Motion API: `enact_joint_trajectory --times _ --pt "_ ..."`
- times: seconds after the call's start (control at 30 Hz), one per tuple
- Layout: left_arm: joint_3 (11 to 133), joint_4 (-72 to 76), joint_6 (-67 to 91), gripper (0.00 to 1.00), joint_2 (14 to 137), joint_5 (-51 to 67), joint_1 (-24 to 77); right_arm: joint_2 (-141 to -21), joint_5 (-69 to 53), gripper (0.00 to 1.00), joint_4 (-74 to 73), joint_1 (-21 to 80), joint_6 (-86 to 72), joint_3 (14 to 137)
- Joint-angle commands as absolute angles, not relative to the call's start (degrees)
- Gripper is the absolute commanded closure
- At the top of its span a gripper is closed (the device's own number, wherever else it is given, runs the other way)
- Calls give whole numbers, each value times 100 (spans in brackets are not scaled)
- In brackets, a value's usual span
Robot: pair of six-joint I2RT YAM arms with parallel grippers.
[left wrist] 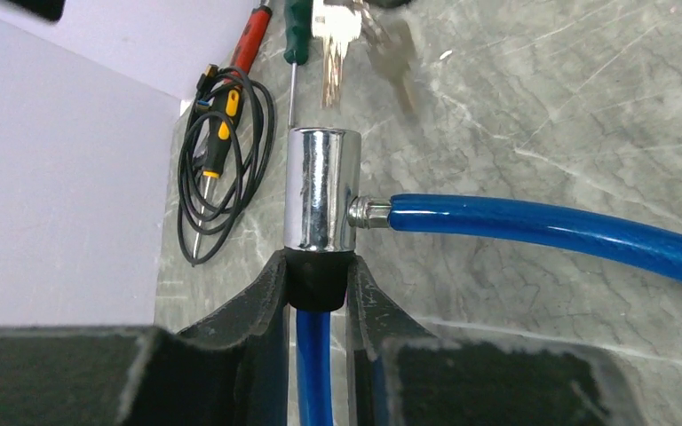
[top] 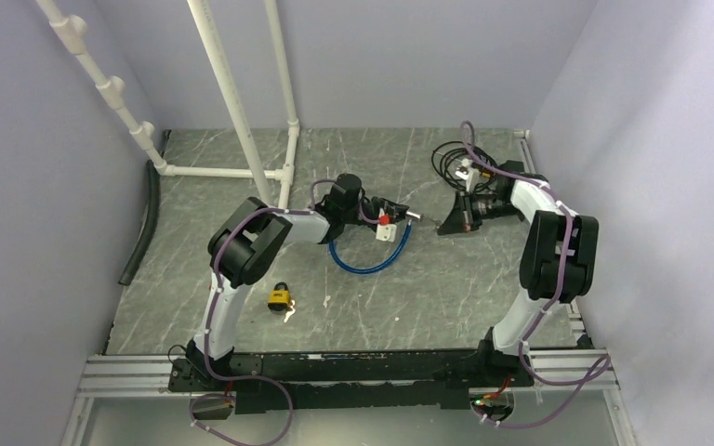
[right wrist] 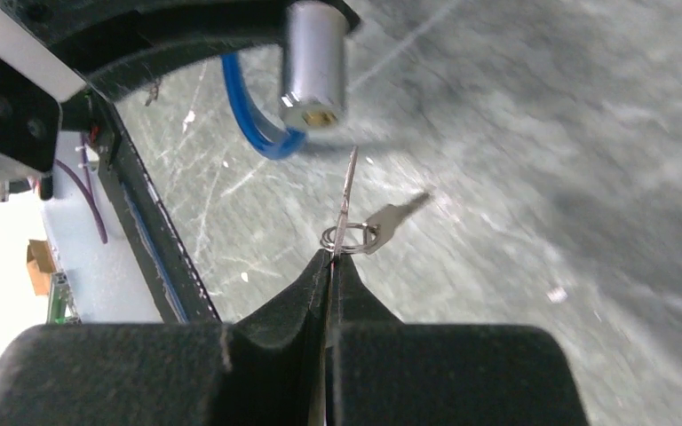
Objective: Lock with the key
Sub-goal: Lock the lock, then place the lock at the center of the board.
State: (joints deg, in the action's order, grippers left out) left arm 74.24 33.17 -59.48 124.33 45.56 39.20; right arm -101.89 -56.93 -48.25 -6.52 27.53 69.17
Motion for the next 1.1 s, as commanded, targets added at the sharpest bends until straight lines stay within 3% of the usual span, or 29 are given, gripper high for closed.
enact_joint_trajectory --times 0.0,0.2,0.33,0.4,0.57,0.7,0.77,0.87,1.0,1.07 --pt "7312 3560 -6251 100 12120 4759 3790 -10188 -5571 100 -5851 -1256 3735 7158" --pt "7398 3360 -6301 100 12302 4903 3721 -10065 -5533 100 -6234 -1538 4036 6843" --pt "7793 2181 -7198 100 12412 5645 3708 -10010 -5590 100 -6035 -1538 3799 6651" --pt "8141 1310 -7918 99 12528 5966 3721 -10049 -5615 100 -6017 -1538 3750 6657" --pt "8924 -975 -9093 75 12544 6564 3768 -10020 -5565 100 -5997 -1537 3658 6620" --pt "9760 -4122 -10767 88 12481 6820 3853 -9915 -5545 100 -5904 -1536 3589 6484" --pt "9924 -5245 -11672 88 12527 6822 3946 -9917 -5542 100 -5875 -1525 3552 6478" --pt "9680 -6213 -12941 78 12469 6714 4156 -9934 -5477 100 -5879 -1512 3534 6512" --pt "9204 -6369 -13373 72 12364 6604 4379 -9917 -5340 100 -5961 -1495 3631 6485" --pt "9127 -6338 -13426 61 12294 6652 4428 -9867 -5259 100 -6020 -1474 3699 6450"
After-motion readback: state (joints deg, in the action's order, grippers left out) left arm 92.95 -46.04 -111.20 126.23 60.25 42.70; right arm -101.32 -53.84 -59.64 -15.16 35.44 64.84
